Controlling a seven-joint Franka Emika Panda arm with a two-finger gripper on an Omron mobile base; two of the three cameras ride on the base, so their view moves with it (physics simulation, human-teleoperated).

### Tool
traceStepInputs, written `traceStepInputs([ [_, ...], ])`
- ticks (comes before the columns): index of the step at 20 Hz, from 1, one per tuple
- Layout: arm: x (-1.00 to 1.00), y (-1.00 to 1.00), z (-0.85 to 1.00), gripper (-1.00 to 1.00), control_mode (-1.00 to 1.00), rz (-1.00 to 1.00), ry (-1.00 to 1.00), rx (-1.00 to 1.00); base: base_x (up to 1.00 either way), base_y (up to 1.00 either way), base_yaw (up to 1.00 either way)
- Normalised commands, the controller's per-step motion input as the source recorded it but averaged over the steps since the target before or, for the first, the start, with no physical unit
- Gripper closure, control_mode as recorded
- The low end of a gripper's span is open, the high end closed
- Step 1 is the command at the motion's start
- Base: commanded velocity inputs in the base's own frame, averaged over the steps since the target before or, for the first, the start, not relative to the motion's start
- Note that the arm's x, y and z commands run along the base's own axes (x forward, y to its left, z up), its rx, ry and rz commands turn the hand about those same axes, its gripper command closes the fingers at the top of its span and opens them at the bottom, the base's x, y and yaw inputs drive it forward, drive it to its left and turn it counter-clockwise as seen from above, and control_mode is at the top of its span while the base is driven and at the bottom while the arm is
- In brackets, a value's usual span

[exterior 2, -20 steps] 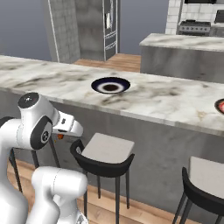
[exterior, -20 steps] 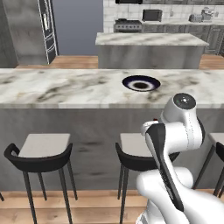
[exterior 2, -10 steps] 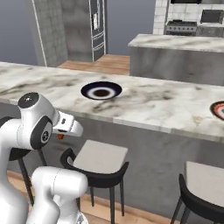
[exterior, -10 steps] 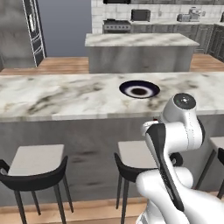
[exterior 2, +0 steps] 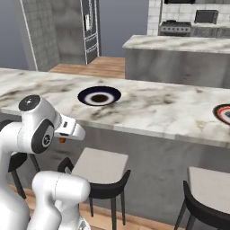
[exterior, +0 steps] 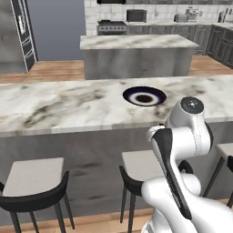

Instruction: Take the chicken drumsticks from the pan and place one on each plate on the dining counter.

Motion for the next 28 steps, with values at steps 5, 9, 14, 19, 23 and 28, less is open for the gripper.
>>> traceStepInputs([
  [5,0.0,0.0,0.0,1.0,1.0,0.0,0.0,0.0,0.3,0.27,-0.09],
  [9,0.0,0.0,0.0,1.0,1.0,0.0,0.0,0.0,0.17,0.22,-0.08],
  [14,0.0,0.0,0.0,1.0,1.0,0.0,0.0,0.0,0.0,0.0,0.0],
  [19,0.0,0.0,0.0,1.0,1.0,0.0,0.0,0.0,0.0,0.0,0.0],
  [23,0.0,0.0,0.0,1.0,1.0,0.0,0.0,0.0,0.0,0.0,0.0],
  [28,-0.13,0.04,0.09,1.0,-1.0,0.01,-0.16,0.0,-0.14,0.03,0.02],
])
